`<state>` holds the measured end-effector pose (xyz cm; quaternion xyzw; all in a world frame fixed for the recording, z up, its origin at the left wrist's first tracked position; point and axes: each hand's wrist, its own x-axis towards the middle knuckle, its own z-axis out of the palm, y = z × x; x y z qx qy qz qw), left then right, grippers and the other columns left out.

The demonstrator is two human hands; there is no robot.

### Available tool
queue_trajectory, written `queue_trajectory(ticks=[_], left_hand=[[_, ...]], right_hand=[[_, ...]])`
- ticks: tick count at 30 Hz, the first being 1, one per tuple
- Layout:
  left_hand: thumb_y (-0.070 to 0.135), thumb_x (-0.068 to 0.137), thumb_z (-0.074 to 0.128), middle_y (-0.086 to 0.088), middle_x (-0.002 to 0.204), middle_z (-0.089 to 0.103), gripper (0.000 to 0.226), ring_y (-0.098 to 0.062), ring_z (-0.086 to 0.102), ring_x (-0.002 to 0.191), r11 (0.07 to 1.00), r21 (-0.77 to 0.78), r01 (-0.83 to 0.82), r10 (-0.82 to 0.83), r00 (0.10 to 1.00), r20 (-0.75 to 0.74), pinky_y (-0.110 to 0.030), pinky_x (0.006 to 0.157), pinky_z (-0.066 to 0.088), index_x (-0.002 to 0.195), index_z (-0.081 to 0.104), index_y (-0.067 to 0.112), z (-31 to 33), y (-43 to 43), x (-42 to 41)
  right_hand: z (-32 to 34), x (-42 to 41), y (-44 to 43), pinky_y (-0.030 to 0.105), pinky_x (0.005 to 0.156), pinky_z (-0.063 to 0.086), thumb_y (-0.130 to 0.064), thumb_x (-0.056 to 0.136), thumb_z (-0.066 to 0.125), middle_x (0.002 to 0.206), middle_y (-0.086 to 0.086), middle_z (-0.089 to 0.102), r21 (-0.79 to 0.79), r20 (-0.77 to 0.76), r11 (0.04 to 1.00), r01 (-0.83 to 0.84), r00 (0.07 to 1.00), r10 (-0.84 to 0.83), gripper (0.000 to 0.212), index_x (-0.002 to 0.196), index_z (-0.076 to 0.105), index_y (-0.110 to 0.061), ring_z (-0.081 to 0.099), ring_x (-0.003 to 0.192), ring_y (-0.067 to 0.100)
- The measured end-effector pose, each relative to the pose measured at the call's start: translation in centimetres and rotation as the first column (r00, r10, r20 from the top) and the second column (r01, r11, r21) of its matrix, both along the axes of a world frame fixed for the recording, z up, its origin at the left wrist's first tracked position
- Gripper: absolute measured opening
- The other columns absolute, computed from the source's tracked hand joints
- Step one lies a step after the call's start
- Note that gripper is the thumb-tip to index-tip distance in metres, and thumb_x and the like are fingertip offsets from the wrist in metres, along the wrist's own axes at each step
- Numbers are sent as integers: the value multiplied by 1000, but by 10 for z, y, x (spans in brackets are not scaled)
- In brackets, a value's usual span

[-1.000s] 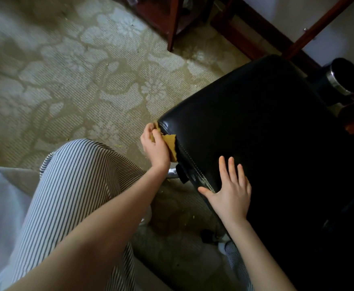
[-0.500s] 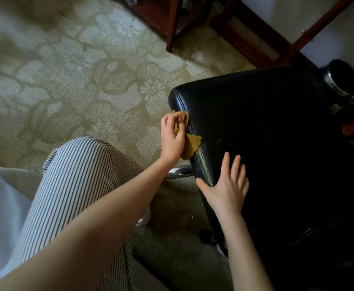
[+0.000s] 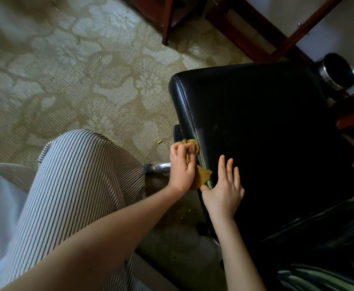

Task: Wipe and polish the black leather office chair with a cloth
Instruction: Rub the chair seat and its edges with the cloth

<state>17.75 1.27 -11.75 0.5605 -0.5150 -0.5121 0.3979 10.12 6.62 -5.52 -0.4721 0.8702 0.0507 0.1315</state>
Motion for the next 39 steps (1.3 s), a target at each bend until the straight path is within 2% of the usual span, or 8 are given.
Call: queue_trajectory(ticks=[4,8,13,16,22,32,36,39], left_hand=[[23,90,42,-4,115,35,32,-23,42,111,989,-29,143,-141,988,55,-32,100,37,113,53,4,1,28,5],[24,91,45,-9,110,45,29,-20,46,103,948,-124,293,-269,947,176,-37,95,42,111,56,6,7,38,18],[15,91,48,-9,119,47,32,-20,46,110,995,-68,-73,84,981,172,-35,98,38,123,50,11,26,-15,23],[14,91,53,-8,122,47,32,-22,46,112,986,-76,-146,158,970,185,-31,97,37,123,51,14,34,-68,25],[19,93,54,-13,118,49,27,-27,48,108,982,-186,-5,70,936,346,-35,95,41,118,61,13,24,-97,15],[5,83,65,-18,111,53,34,-33,51,101,885,-302,353,-166,847,505,-34,86,40,116,63,9,27,6,9],[7,82,67,-15,113,52,36,-30,52,103,848,-251,467,-307,818,486,-34,88,43,117,63,12,27,45,11],[9,85,63,-12,109,53,32,-26,53,101,892,-238,383,-275,880,387,-36,87,47,117,64,13,35,36,12]], right_hand=[[1,2,-2,39,114,13,-24,86,62,158,-4,2,12,-13,1000,1,1000,0,89,150,0,-31,1,145,17],[4,-1,2,39,114,14,-29,87,61,158,-3,-1,41,-7,999,-32,999,33,90,149,-3,-31,0,145,18],[10,-4,13,38,114,12,-42,88,57,159,1,-1,33,9,999,-40,999,40,87,150,-2,-27,1,145,21],[13,-5,28,40,115,11,-47,88,55,158,4,-3,44,16,999,8,1000,-8,87,150,-2,-24,-1,145,25],[7,-5,36,40,112,18,-44,86,61,159,2,4,13,30,999,34,999,-35,90,150,2,-27,4,145,26],[3,-6,35,39,108,24,-38,85,64,158,-3,10,-33,28,997,64,998,-63,86,150,8,-30,10,144,21],[2,-7,39,39,109,23,-33,87,61,158,-2,7,-21,13,999,35,999,-34,84,150,5,-30,8,145,21],[1,-10,43,38,109,23,-38,88,60,158,-2,6,-25,16,1000,6,1000,-6,84,150,4,-29,8,145,21]])
